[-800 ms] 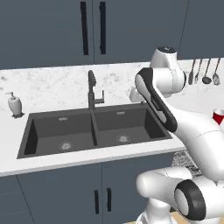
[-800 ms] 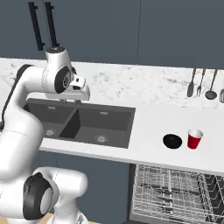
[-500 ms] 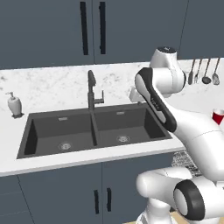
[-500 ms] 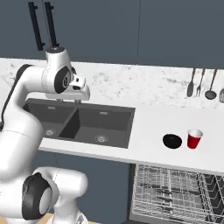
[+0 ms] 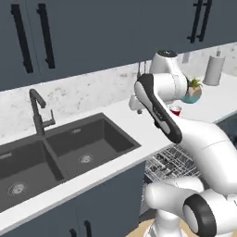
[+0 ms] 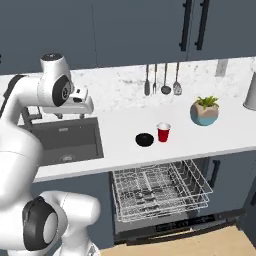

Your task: Pick up the cup and bowl from the counter, place them in the dishwasher, and close the dishwasher door.

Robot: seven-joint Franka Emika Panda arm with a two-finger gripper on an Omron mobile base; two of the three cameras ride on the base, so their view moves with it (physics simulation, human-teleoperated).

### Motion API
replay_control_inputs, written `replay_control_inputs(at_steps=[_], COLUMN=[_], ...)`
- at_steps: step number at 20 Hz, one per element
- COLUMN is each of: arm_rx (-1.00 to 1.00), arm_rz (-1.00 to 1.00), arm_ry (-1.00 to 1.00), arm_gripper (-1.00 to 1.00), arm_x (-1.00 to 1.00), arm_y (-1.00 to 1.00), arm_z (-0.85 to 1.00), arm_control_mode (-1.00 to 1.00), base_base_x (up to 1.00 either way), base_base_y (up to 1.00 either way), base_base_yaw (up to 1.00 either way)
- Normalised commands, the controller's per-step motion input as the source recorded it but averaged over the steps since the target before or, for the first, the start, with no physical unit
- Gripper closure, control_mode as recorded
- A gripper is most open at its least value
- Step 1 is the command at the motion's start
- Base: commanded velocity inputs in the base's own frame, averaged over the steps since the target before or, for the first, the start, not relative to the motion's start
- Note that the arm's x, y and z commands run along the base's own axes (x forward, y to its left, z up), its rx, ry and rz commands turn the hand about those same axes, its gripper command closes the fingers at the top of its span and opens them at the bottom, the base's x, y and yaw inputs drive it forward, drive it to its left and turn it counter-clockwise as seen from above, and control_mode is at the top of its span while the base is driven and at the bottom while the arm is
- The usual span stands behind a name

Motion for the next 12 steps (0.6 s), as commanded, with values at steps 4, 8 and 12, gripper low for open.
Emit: replay_control_inputs(at_steps=[4, 8, 12], arm_rx=[0.0, 0.0, 0.0], arm_rz=[0.0, 0.0, 0.0], arm_ry=[0.0, 0.0, 0.0], arm_gripper=[-1.0, -1.0, -1.0], arm_x=[0.0, 0.0, 0.0], arm_y=[0.0, 0.0, 0.0], arm_z=[0.0, 0.0, 0.0], arm_control_mode=[1.0, 1.0, 1.0], base_base_x=[0.0, 0.0, 0.0], base_base_y=[0.14, 0.19, 0.18], base_base_yaw=[-0.72, -0.64, -0.53])
